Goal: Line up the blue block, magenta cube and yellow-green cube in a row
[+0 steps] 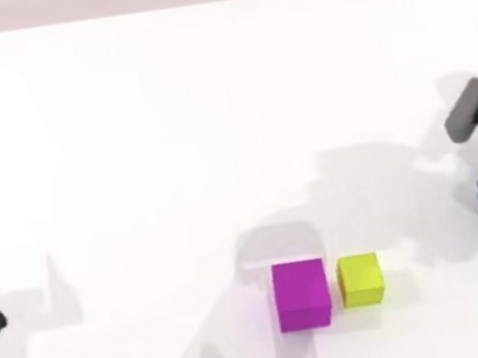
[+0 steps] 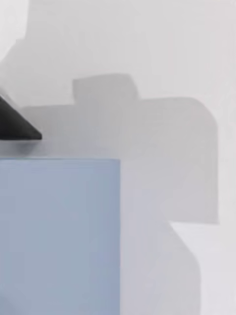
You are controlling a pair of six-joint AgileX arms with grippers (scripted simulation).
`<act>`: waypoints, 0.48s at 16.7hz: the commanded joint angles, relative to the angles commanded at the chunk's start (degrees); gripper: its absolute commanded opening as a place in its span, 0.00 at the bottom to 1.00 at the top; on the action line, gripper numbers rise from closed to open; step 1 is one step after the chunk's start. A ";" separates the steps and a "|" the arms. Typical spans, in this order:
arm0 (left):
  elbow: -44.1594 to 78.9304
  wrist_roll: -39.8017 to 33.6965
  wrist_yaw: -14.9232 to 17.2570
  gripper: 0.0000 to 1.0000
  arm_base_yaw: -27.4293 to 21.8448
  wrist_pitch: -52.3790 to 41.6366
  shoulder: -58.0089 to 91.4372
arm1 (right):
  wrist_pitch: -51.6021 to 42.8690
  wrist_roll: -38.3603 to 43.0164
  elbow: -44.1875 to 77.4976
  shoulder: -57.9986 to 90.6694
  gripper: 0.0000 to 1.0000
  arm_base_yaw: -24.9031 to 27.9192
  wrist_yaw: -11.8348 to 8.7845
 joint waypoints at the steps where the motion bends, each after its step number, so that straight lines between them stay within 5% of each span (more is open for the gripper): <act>1: 0.00 0.00 0.00 1.00 0.00 0.00 0.00 | 0.00 0.00 0.00 0.00 0.47 0.00 0.00; 8: 0.00 0.00 0.00 1.00 0.00 0.00 0.00 | 0.00 0.00 0.00 0.00 0.00 0.00 0.00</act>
